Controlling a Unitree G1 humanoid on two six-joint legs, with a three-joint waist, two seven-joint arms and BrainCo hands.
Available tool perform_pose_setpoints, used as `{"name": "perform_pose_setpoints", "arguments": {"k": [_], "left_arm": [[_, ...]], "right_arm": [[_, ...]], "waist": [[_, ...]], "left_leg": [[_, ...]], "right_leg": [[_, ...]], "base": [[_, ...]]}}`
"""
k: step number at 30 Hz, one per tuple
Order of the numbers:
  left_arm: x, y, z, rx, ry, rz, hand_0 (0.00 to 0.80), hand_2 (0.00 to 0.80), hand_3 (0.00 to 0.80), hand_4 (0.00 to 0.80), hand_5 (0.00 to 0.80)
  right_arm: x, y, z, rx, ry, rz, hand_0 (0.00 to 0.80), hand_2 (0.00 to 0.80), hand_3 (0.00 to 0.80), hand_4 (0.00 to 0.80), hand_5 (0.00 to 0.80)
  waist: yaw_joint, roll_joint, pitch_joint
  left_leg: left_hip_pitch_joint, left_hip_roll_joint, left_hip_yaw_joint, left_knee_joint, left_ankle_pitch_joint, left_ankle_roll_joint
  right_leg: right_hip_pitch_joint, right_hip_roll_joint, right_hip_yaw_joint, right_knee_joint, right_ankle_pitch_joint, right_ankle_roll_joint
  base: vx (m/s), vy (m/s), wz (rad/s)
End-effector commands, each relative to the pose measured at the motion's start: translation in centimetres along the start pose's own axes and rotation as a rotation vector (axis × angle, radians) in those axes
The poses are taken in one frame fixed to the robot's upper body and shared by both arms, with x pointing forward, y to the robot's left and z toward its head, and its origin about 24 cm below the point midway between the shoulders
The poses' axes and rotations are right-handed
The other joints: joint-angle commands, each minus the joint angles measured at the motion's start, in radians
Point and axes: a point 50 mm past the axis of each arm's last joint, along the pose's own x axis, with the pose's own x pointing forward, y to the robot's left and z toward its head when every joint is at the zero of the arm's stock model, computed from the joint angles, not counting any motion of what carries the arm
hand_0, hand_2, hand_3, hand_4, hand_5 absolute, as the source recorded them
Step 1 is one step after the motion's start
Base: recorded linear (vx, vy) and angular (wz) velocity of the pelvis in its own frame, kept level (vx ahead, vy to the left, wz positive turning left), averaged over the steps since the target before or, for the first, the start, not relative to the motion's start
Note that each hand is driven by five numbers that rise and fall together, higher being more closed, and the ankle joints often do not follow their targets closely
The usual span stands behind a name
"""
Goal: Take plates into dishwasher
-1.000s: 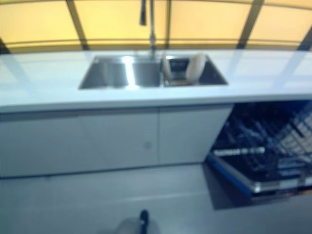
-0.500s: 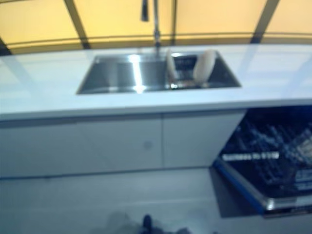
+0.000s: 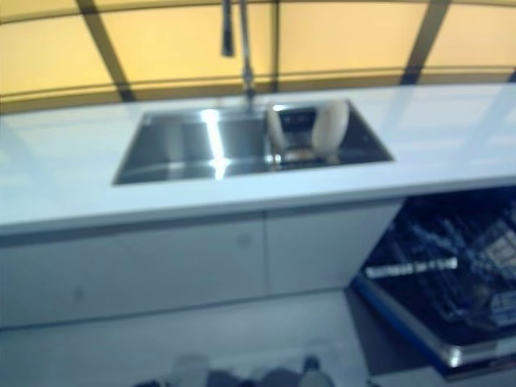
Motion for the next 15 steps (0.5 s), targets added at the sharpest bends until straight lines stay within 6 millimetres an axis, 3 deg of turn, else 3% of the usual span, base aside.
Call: {"name": "perform_pose_setpoints", "arguments": {"k": [1, 5, 8, 10, 12, 13, 15], "left_arm": [[0.0, 0.7, 0.3, -0.001, -0.014, 0.0, 0.0, 0.0, 0.0, 0.0, 0.0], [-0.1, 0.4, 0.0, 0.076, -0.009, -0.032, 0.0, 0.0, 0.0, 0.0, 0.0], [-0.2, 1.9, 1.2, 0.11, -0.028, 0.03, 0.0, 0.0, 0.0, 0.0, 0.0], [-0.5, 4.0, 2.4, 0.153, -0.044, 0.059, 0.0, 0.0, 0.0, 0.0, 0.0], [-0.8, 5.4, 2.6, 0.174, -0.051, 0.071, 0.0, 0.0, 0.0, 0.0, 0.0], [-0.8, 5.8, 2.1, 0.159, -0.047, 0.072, 0.0, 0.0, 0.0, 0.0, 0.0], [-0.8, 6.0, 1.2, 0.143, -0.038, 0.069, 0.0, 0.0, 0.0, 0.0, 0.0]], "right_arm": [[0.2, -1.6, 1.9, -0.092, -0.11, -0.032, 0.0, 0.0, 0.0, 0.0, 0.0], [-0.3, -0.4, 6.3, -0.32, -0.306, 0.18, 0.0, 0.0, 0.0, 0.0, 0.0], [-1.9, -1.3, 11.8, -0.522, -0.52, 0.294, 0.0, 0.0, 0.0, 0.0, 0.0], [-5.2, -4.2, 16.9, -0.612, -0.681, 0.405, 0.0, 0.0, 0.0, 0.0, 0.0], [-9.5, -6.8, 20.9, -0.564, -0.844, 0.479, 0.0, 0.0, 0.0, 0.0, 0.0], [-12.7, -8.2, 22.9, -0.503, -0.959, 0.541, 0.0, 0.0, 0.0, 0.0, 0.0], [-15.8, -9.3, 24.4, -0.438, -1.073, 0.602, 0.0, 0.0, 0.0, 0.0, 0.0]], "waist": [[0.001, -0.022, 0.009], [0.036, -0.052, -0.003], [0.066, -0.071, -0.003], [0.08, -0.089, 0.003], [0.077, -0.096, 0.011], [0.067, -0.097, 0.014], [0.053, -0.098, 0.012]], "left_leg": [[0.012, 0.008, -0.004, 0.229, -0.207, 0.004], [0.055, 0.06, -0.014, 0.202, -0.199, -0.029], [0.043, 0.085, -0.026, 0.144, -0.159, -0.053], [0.024, 0.103, -0.015, 0.118, -0.13, -0.067], [0.026, 0.112, -0.005, 0.101, -0.12, -0.073], [0.033, 0.113, 0.003, 0.088, -0.116, -0.074], [0.04, 0.111, 0.01, 0.075, -0.115, -0.071]], "right_leg": [[0.041, 0.012, 0.02, 0.089, 0.123, -0.027], [0.094, 0.02, -0.019, 0.121, 0.082, -0.029], [0.119, 0.036, -0.031, 0.084, 0.076, -0.025], [0.112, 0.026, -0.056, 0.082, 0.081, -0.013], [0.102, 0.018, -0.067, 0.092, 0.084, -0.003], [0.092, 0.013, -0.066, 0.101, 0.083, 0.002], [0.084, 0.009, -0.061, 0.107, 0.082, 0.01]], "base": [[0.29, -0.27, 0.6], [0.198, -0.278, 0.8], [0.026, -0.24, 0.36], [-0.027, -0.186, 0.16], [0.01, -0.061, 0.27], [0.037, 0.025, 0.15], [0.05, 0.05, -0.02]]}}
